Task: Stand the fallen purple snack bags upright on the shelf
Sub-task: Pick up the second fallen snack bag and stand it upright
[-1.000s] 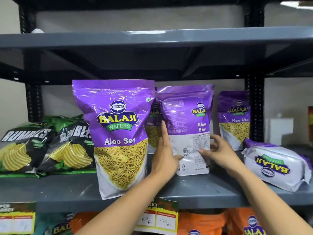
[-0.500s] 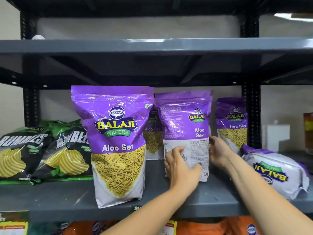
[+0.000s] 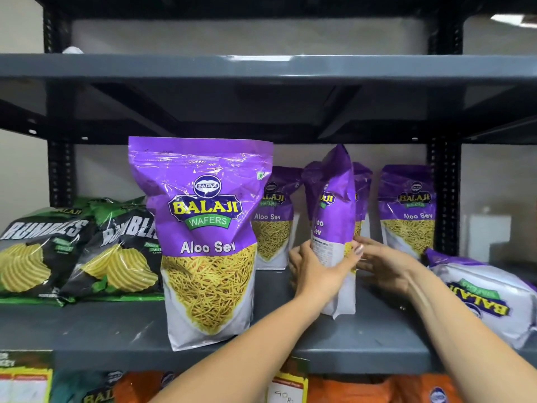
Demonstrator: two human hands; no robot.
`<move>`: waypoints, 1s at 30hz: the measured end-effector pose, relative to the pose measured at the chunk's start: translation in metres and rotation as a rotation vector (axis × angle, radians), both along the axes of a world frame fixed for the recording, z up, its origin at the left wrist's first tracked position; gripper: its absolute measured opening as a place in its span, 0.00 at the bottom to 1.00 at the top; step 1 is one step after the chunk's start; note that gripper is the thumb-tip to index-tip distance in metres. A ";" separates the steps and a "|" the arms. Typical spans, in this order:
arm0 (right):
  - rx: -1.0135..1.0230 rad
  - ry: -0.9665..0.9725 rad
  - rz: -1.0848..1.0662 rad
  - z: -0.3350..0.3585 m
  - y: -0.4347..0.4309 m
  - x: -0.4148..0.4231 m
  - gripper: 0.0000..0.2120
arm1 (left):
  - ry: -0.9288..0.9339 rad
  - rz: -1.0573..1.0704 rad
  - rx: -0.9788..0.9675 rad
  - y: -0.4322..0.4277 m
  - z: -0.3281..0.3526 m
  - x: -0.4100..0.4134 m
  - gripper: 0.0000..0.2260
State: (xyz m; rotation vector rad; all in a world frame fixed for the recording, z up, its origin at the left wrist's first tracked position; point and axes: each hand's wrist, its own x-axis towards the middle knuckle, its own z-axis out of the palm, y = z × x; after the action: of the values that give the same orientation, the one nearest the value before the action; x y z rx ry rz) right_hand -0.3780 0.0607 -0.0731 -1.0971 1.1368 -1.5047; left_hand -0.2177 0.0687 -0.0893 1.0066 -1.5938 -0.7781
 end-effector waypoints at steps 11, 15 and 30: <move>-0.075 0.130 0.146 0.002 0.003 0.008 0.45 | 0.354 -0.237 0.059 -0.024 -0.002 0.028 0.43; -0.085 0.154 0.074 0.001 0.011 0.008 0.43 | 0.498 -0.125 0.122 -0.027 0.000 0.028 0.25; -0.219 0.206 0.144 -0.017 0.034 0.025 0.46 | 0.302 -0.311 0.128 -0.013 0.000 0.049 0.22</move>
State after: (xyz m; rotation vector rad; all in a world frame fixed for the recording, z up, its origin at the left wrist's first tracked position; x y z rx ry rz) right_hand -0.3527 0.0951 -0.0897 -1.4799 1.0217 -1.4520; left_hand -0.1684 0.0556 -0.0888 0.6957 -1.4658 -1.1981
